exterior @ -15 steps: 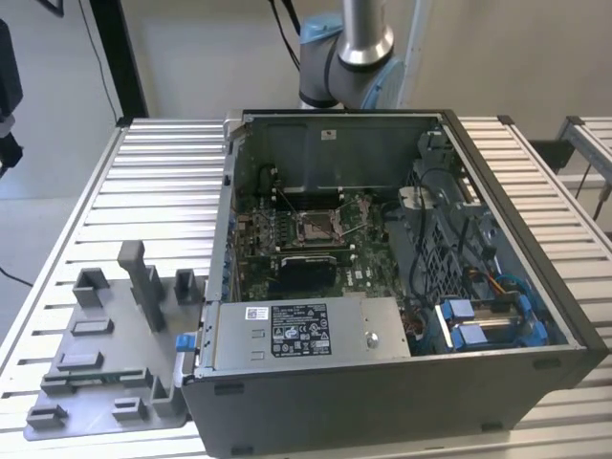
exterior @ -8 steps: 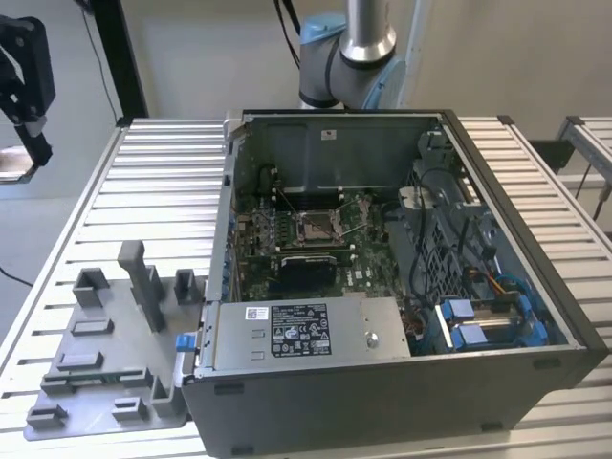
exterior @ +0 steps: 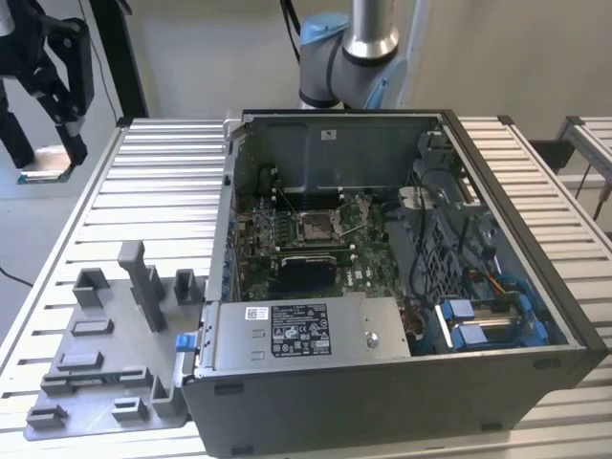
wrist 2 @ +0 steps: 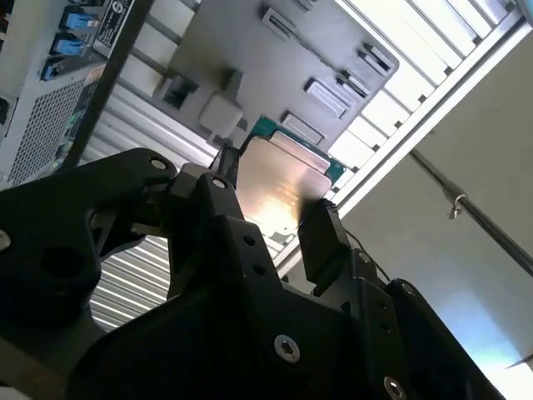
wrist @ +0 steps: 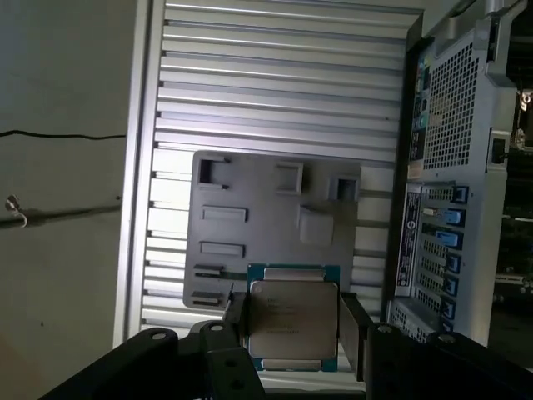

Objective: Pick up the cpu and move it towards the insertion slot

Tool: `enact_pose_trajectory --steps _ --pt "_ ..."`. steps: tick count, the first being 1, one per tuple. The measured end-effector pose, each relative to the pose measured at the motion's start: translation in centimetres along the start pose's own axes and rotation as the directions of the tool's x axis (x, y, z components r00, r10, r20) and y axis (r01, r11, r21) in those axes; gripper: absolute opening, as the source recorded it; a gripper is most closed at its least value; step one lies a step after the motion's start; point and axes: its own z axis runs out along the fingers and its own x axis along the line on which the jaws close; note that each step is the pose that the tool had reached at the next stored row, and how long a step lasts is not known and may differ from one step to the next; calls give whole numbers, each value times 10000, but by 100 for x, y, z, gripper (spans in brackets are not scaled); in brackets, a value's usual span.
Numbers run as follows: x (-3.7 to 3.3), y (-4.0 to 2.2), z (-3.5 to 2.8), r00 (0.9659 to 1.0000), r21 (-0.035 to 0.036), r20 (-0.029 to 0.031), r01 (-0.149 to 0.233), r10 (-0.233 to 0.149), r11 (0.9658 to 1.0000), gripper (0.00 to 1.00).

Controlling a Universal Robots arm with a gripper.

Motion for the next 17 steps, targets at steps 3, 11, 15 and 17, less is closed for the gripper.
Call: enact_pose_trajectory --steps 3,11,15,17 --pt "-135 -10 -1 10000 0 -8 17 -17 10000 0" --pt "-500 -35 -4 10000 -1 -29 66 -66 10000 0" --pt "-664 -46 -5 9999 -1 -32 108 -108 9999 0" --pt "-724 -50 -5 9999 -1 -32 140 -140 9999 0"
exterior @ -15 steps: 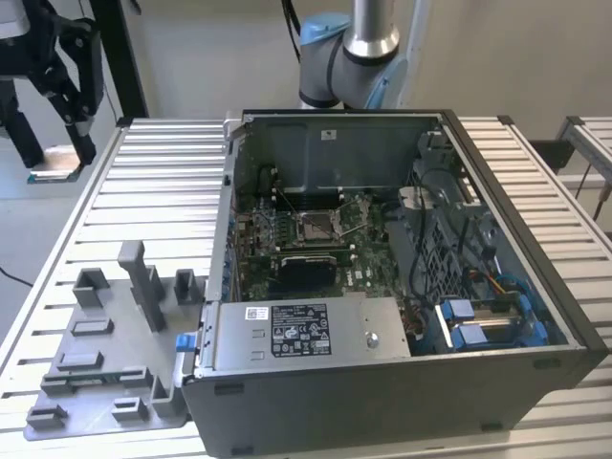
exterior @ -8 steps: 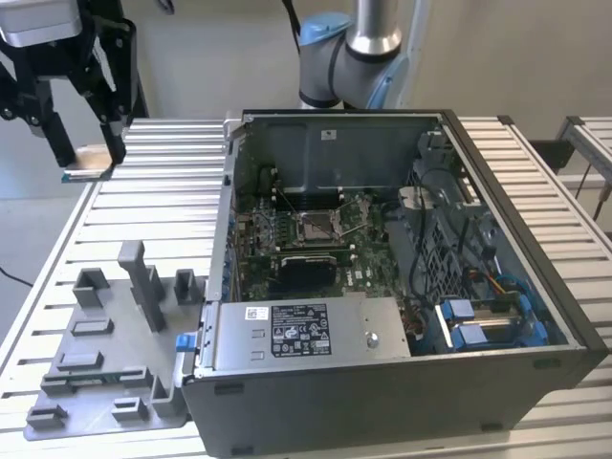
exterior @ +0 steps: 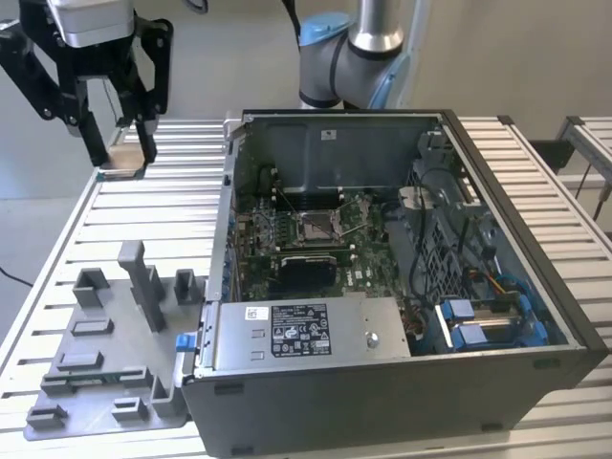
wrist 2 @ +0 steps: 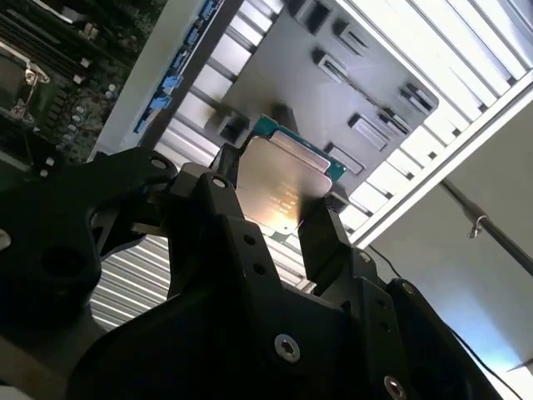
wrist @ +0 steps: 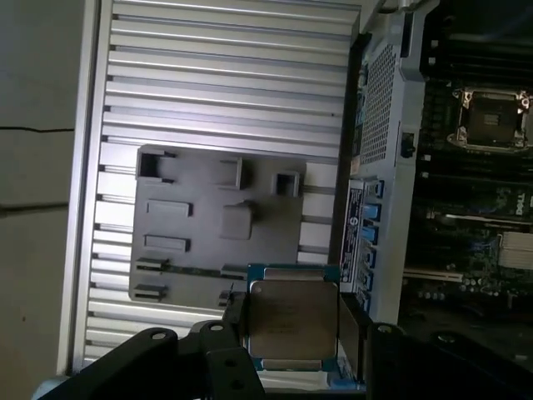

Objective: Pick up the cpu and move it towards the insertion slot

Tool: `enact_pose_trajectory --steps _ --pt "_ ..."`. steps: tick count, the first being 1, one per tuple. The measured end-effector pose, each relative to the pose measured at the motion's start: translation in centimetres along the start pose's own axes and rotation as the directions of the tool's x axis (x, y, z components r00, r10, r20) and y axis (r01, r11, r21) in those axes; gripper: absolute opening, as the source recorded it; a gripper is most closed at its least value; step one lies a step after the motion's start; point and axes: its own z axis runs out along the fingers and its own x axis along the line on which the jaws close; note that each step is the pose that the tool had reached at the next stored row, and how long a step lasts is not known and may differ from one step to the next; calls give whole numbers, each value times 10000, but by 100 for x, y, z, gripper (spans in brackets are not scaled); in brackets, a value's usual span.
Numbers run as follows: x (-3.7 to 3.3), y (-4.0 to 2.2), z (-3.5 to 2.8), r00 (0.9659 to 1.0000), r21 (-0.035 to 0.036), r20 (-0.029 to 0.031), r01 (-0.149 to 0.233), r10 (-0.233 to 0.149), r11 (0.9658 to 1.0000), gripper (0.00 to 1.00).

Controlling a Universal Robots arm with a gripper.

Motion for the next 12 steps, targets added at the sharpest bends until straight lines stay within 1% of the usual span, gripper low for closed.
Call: enact_pose_trajectory --steps 2,12 --pt "-49 -4 0 10000 0 -2 42 -42 10000 0" --pt "-242 -20 -2 9997 0 -8 259 -259 9997 0"
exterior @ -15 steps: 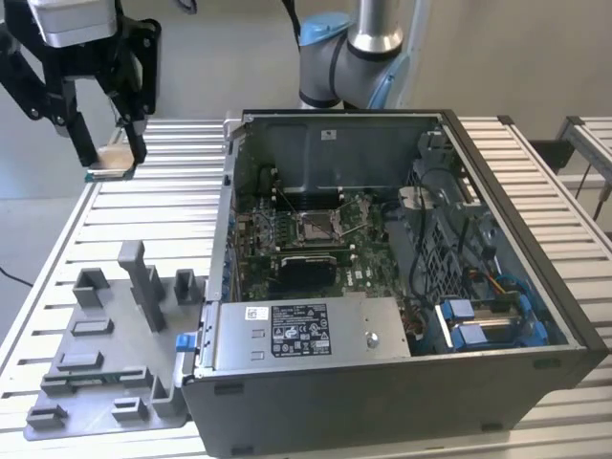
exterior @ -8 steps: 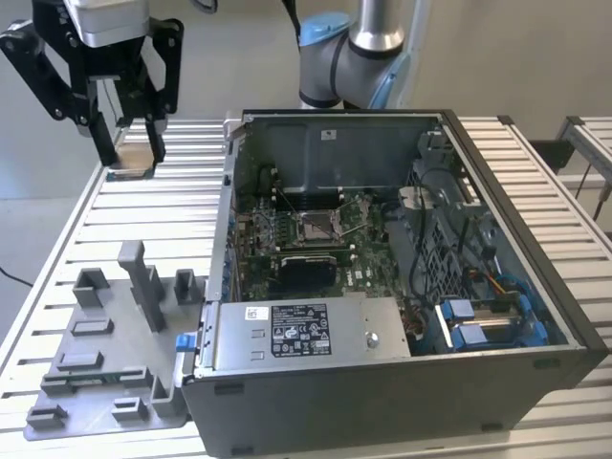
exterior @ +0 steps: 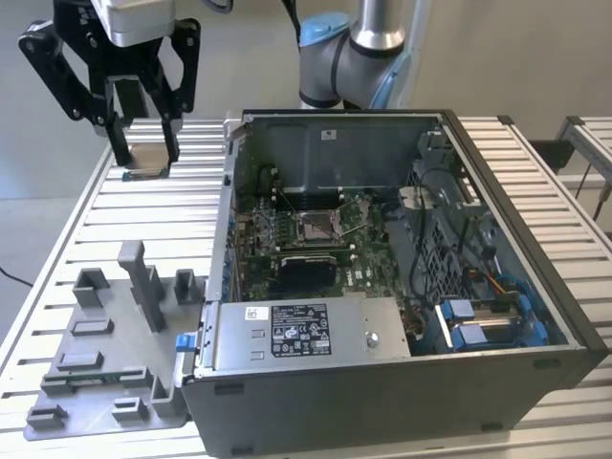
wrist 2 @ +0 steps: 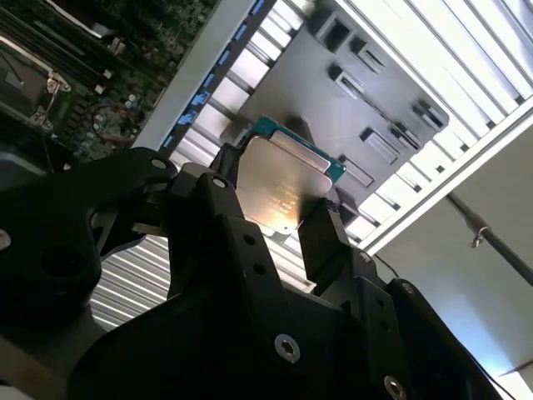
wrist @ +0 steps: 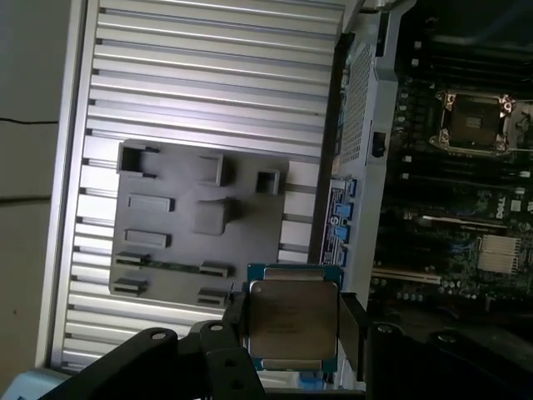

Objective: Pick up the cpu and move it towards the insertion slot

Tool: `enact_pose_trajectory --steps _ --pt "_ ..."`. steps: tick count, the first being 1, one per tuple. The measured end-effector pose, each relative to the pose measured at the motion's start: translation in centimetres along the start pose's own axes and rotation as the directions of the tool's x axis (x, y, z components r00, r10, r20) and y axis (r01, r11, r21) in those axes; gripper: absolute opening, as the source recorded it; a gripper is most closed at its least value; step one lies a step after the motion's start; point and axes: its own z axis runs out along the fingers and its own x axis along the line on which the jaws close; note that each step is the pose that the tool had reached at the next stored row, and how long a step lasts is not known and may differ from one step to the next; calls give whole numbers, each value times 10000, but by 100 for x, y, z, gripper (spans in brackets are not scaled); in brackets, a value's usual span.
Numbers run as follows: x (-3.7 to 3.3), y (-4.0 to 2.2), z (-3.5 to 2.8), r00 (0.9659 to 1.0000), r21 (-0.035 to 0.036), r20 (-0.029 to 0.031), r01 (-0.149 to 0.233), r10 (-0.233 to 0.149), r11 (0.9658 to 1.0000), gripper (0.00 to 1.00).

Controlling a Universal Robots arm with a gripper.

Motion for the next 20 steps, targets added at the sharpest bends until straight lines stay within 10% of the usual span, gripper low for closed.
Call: enact_pose_trajectory --steps 20 --pt "-504 -55 -2 9994 2 -12 355 -355 9994 0"
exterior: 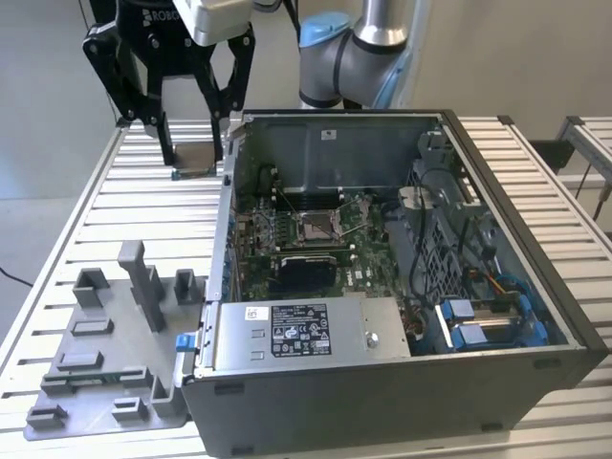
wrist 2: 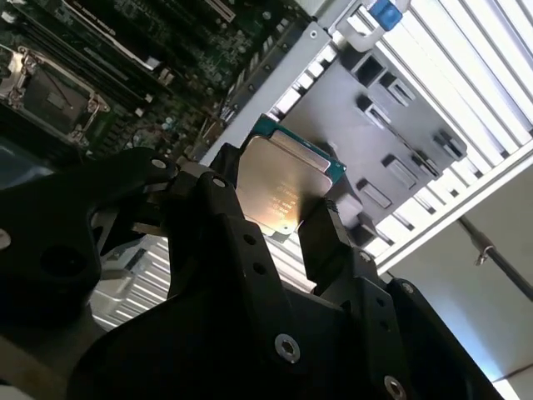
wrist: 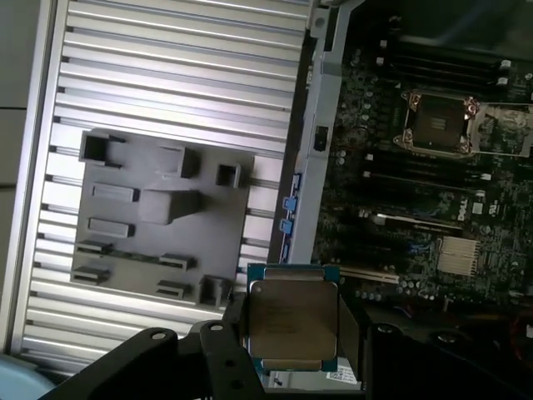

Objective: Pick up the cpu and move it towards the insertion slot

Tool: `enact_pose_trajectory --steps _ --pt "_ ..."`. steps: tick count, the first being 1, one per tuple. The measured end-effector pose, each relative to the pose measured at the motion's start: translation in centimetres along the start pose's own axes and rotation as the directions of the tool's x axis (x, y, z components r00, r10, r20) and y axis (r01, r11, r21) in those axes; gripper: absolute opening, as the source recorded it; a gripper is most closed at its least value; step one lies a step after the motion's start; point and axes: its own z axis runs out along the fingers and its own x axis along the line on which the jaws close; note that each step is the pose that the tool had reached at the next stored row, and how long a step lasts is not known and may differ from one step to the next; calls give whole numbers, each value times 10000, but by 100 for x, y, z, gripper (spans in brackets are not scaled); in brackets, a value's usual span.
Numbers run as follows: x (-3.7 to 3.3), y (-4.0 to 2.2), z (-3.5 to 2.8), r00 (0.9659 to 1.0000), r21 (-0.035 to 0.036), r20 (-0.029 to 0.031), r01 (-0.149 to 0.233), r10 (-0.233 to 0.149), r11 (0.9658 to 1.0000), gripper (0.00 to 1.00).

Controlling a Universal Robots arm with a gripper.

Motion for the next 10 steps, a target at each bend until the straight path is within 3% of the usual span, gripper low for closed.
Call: enact_pose_trajectory --steps 10 --pt "-300 -43 1 9999 0 -4 147 -147 9999 0"
